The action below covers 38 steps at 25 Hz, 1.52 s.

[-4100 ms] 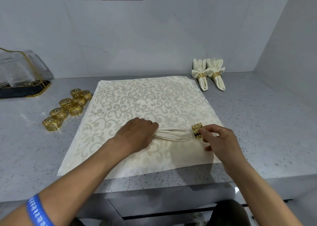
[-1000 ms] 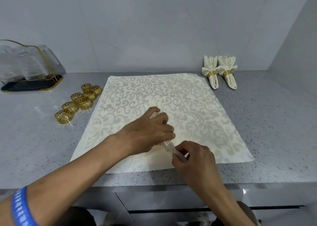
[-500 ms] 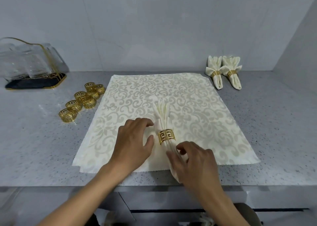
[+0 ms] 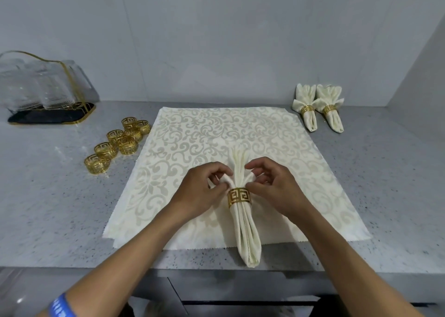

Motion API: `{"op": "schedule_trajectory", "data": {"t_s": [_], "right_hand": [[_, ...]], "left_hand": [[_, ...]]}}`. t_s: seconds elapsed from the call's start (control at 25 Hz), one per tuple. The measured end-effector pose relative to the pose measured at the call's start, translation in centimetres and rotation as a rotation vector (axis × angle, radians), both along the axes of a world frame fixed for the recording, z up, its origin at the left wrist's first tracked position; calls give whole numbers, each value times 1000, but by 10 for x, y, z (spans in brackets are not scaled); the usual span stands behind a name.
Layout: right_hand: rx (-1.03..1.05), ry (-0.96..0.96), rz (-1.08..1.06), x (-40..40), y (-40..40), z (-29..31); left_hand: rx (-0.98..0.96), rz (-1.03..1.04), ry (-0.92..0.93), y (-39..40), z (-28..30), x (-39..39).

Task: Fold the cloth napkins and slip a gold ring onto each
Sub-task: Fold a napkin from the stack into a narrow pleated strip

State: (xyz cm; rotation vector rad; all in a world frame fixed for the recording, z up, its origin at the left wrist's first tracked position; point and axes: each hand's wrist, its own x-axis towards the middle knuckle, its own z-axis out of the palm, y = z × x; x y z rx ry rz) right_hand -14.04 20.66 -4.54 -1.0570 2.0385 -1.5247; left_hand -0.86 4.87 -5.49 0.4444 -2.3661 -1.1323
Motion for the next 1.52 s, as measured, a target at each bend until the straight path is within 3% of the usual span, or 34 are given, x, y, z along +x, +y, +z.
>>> {"op": "schedule_trajectory", "data": {"t_s": [0.16,0.28,0.48,0.64,1.08,1.28,1.4,1.44,1.52], "right_hand": [[-1,87,-117,-3,16,-16],[42,410,-180,-1,24,-23],[163,660,-30,6,33,-27],[167,604,89,-2,46,-25],[106,501,47,1,32,-23],[88,431,64,-4,39,-20],[-4,93,-4,-25,39,-1],[-15,85,-53,-34,31,6],[73,321,-56,-48,10,17]], "left_hand": [[32,102,-13,0,-10,10],[-6,88,-39,5,-12,13],[-162,-33,-103,5,-8,19],[-179,-174,-292,3,1,27],[40,7,-36,23,-12,16],[-102,-39,-99,28,-6,26],[-136,-22,-102,8,13,19],[-156,46,-57,-2,19,11],[-289,85,-35,-16,29,-8]]}}
